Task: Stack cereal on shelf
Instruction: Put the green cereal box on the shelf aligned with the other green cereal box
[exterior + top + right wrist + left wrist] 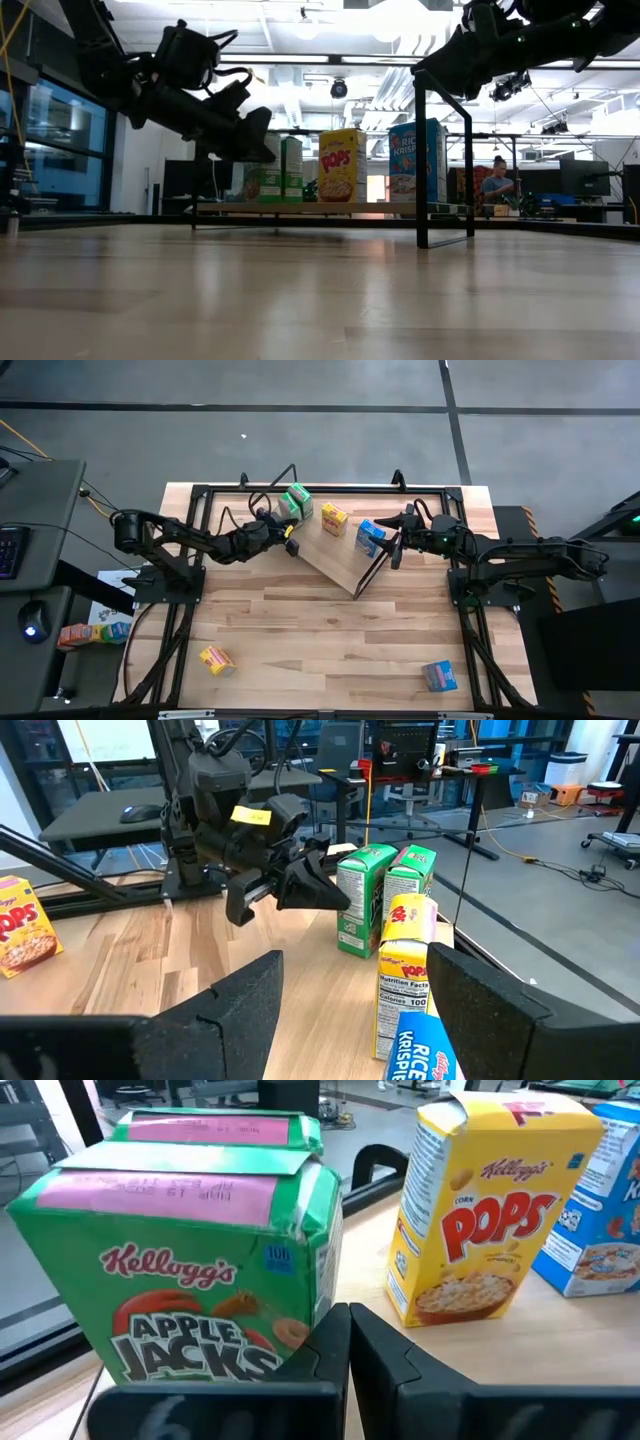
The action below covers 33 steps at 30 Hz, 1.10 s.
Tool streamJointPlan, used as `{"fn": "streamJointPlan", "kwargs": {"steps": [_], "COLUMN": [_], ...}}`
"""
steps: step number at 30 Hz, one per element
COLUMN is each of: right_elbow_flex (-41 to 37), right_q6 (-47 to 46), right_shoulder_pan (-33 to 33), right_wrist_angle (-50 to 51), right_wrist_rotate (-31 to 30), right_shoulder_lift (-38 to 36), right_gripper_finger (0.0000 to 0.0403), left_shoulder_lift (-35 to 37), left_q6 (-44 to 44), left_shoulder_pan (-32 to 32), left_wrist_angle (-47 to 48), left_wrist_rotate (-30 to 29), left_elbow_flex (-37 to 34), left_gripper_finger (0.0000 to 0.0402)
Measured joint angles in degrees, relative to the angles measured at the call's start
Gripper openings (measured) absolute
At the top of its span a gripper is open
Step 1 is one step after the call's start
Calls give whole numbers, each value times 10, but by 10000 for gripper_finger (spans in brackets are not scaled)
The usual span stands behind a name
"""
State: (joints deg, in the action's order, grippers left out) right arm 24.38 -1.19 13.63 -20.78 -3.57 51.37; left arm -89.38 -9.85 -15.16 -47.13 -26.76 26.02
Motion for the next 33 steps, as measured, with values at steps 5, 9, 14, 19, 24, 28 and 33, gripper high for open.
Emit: {"fn": "streamJointPlan", "kwargs": {"steps": [5,9,14,19,24,28,33], "right_elbow_flex": [0,0,0,0,0,0,0], "right_q6": [1,1,1,2,4,6,2], "right_shoulder_pan": [0,0,0,0,0,0,0], "right_wrist_angle": [0,0,3,12,8,0,0], "right_wrist_rotate": [0,0,0,-1,-1,-3,-3], "right_shoulder_lift": [0,0,0,0,0,0,0], "right_gripper_finger": [240,240,240,240,240,240,240], "left_shoulder_lift": [0,3,67,185,212,161,84], "left_q6": [0,0,29,24,4,24,36], "left_shoulder_pan": [-2,0,16,30,35,30,11], "left_wrist_angle": [-1,-1,79,324,349,280,212], "left_wrist_rotate": [0,21,67,27,-30,-33,-51], "left_elbow_flex": [0,0,0,27,27,21,21], "left_gripper_finger": [0,0,0,0,0,0,0]}}
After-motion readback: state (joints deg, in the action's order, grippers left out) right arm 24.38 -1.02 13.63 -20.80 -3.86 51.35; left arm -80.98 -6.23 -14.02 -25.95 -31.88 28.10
